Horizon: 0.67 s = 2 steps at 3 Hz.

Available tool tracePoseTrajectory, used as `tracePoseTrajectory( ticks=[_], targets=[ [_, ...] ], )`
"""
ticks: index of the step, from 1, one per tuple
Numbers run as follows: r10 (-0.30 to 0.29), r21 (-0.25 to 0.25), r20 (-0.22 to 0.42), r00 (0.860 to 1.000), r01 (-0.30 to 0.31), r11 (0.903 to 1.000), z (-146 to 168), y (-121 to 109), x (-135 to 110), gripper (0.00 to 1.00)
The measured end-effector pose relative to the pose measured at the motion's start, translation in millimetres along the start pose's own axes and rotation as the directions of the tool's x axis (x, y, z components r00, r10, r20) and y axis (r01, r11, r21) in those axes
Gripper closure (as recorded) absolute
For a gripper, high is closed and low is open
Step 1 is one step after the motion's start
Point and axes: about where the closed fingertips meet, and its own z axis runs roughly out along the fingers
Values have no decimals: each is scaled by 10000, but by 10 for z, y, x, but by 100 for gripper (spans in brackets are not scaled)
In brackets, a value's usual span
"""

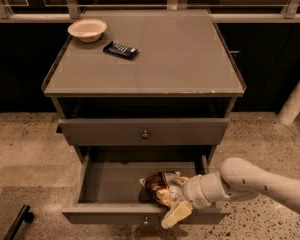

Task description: Pick brown chip bag from middle drawer and place on counter

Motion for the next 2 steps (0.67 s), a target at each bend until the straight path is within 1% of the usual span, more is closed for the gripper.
tracePoseTrajectory(
  ticks=[1, 2],
  targets=[
    [41, -58, 11, 10000, -41, 10000, 25, 9, 18, 19],
    [41, -58, 11, 10000, -41, 10000, 25, 10, 18, 42]
  ],
)
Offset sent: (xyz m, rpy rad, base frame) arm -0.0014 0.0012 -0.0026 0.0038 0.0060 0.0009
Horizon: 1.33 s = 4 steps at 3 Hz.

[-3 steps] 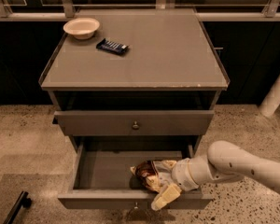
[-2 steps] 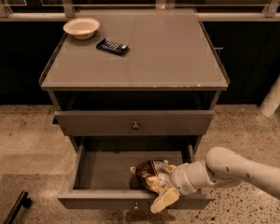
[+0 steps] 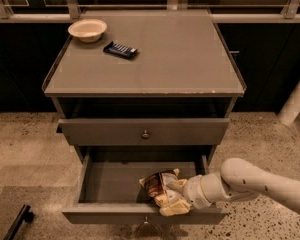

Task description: Pick brown chip bag from middle drawer and place on counter

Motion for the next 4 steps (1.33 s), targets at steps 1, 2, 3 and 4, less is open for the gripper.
tracePoseTrajectory(
  ticks=[1, 2, 3, 4],
  targets=[
    [0, -1, 0, 10000, 0, 10000, 0, 0, 0, 66],
    [0, -1, 0, 10000, 0, 10000, 1, 0, 0, 89],
    [-1, -3, 1, 10000, 1, 10000, 0, 1, -1, 100],
    [-141, -518, 247, 9996, 153, 9985, -76, 96, -174, 100]
  ],
)
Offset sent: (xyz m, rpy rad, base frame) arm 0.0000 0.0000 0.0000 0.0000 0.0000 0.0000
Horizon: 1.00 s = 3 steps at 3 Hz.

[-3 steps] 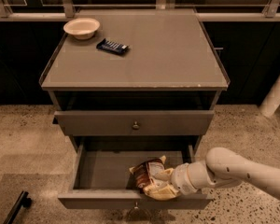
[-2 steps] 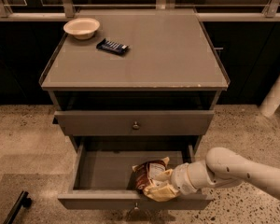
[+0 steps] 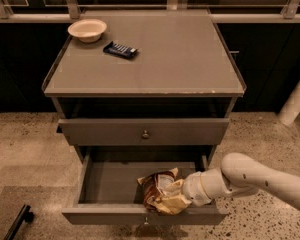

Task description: Pick brown chip bag from middle drawer and place on counter

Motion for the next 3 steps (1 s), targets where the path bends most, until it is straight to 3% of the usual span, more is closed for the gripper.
tracePoseTrajectory(
  ticks=[1, 2, 3],
  targets=[
    [-931, -407, 545, 9942, 954, 9946, -289, 254, -580, 100],
    [-1894, -518, 988, 9769, 1951, 9794, -638, 466, -1308, 100],
    [-2754, -419, 847, 9576, 2795, 9592, -905, 701, -2031, 100]
  ],
)
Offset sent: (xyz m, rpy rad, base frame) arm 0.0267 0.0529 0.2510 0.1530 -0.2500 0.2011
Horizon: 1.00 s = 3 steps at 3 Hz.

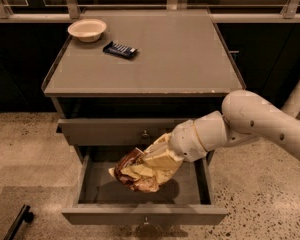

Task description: Pick brown chip bag from middle drawer and place on counter

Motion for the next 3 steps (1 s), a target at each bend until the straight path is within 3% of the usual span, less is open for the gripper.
tracePoseTrajectory(
  ticks=[1, 2, 3],
  targets=[
    [-2, -1, 0, 10000, 2, 10000, 0, 0, -1, 100],
    [-861, -359, 216, 9961, 868, 9956, -169, 48, -308, 100],
    [-2416, -735, 799, 9671, 2474, 9661, -613, 110, -914, 100]
  ],
)
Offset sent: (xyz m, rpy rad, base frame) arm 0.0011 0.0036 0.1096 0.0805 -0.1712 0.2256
